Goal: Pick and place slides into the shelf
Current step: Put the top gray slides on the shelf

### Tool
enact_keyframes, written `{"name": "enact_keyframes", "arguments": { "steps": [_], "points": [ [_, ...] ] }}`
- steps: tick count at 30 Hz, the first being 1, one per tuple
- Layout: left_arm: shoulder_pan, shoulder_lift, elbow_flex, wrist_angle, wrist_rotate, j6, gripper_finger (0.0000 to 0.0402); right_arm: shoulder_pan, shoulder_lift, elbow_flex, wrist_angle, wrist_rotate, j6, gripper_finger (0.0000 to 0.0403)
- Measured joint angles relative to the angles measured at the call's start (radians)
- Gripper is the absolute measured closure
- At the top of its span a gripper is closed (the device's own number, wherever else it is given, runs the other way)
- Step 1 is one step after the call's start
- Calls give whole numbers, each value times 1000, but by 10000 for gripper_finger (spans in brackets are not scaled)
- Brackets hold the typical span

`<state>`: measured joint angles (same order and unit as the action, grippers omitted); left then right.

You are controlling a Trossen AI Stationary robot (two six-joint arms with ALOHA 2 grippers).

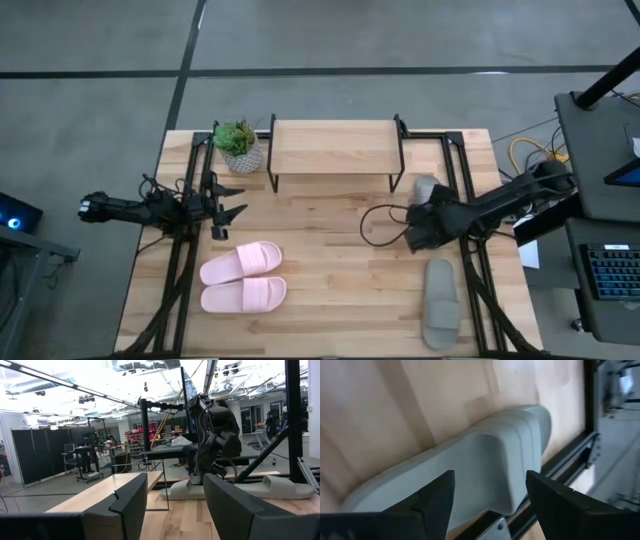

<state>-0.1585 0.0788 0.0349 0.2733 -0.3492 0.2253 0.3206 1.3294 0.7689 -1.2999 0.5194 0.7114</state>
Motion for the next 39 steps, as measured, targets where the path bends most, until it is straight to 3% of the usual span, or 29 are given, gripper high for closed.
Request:
{"name": "enact_keyframes", "arguments": {
  "steps": [7, 19, 31, 35, 39],
  "points": [
    [0, 1, 0, -4, 0, -2, 222, -2, 119, 0, 8, 80, 18, 177],
    [0, 1, 0, -4, 0, -1, 222, -78, 313, -1, 5, 112, 101, 177],
    [0, 1, 0, -5, 1, -1, 222, -193, 342, -2, 9, 112, 109, 179],
    [0, 1, 0, -5, 1, 0, 222, -223, 341, -2, 15, 112, 109, 203],
    [0, 1, 0, -5, 1, 0, 222, -234, 341, -6, 59, 112, 109, 260]
  ]
}}
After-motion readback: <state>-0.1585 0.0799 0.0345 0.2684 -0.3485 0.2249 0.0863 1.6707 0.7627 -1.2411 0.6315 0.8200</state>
